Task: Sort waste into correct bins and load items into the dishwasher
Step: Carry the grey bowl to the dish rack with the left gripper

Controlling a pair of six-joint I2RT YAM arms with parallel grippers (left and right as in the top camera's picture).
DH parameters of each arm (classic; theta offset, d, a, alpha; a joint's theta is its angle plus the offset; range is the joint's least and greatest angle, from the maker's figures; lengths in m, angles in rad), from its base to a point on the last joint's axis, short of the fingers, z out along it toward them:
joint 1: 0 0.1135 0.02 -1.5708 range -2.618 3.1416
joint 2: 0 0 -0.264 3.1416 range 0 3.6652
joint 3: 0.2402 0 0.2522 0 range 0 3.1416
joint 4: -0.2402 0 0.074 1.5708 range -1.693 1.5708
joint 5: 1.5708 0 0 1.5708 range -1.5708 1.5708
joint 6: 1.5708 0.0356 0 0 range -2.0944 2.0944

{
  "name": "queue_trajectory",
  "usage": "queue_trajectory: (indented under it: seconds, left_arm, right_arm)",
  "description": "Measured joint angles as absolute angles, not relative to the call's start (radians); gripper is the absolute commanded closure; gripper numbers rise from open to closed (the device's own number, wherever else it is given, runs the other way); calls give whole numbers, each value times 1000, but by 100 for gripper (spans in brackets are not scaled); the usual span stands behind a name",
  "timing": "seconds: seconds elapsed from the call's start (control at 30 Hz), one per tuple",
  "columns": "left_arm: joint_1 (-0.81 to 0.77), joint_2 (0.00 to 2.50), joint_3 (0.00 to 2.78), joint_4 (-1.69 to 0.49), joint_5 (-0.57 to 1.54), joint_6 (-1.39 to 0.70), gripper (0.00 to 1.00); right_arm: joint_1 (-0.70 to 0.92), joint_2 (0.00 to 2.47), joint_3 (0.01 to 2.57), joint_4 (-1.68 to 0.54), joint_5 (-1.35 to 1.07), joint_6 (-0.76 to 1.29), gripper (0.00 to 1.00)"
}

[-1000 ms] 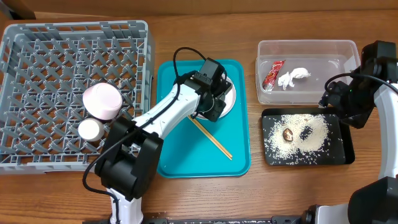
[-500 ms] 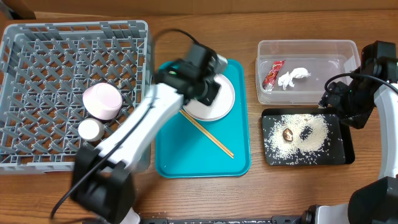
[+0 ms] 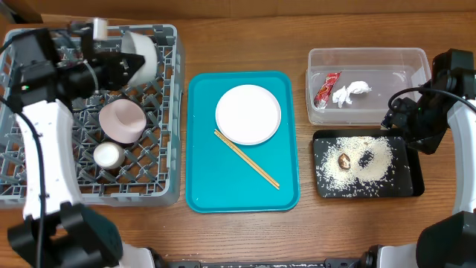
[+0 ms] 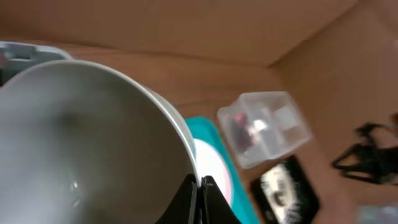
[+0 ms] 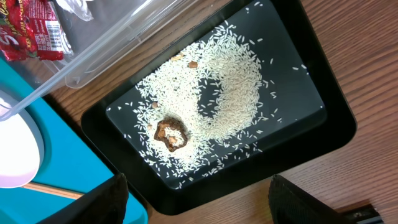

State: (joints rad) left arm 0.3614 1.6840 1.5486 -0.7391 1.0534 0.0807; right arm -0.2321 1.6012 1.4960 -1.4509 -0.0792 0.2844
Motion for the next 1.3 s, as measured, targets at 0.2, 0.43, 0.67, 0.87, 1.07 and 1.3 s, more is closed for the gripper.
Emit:
queue_trajectory:
  seconds: [0.2,0.43,0.67,0.87,1.07,1.3]
  left_arm:
    - [461,1912,1549,-624,1440,87,96]
    - [505,2061,1549,-597,1504,85,96]
    - [598,2091,1550,-597,1444,85,32]
    - [729,2093,1551,-628,1420,31,0]
    - [765,2029,1550,-653,1372,24,0]
    - [535,1722,1551,-781,934,20,0]
  right_arm:
    - [-232,1601,1496,-1451,-80,284,26]
    - [-232,1601,1496,-1452,-79,284,26]
    - [-232,1601,1496,-1452,-82,284,26]
    - [-232,1601,1496,-1452,-83,284,26]
    - [-232,1601,1496,-1452,-83,284,26]
    - [-232,1601,1496,-1452,-82,284,26]
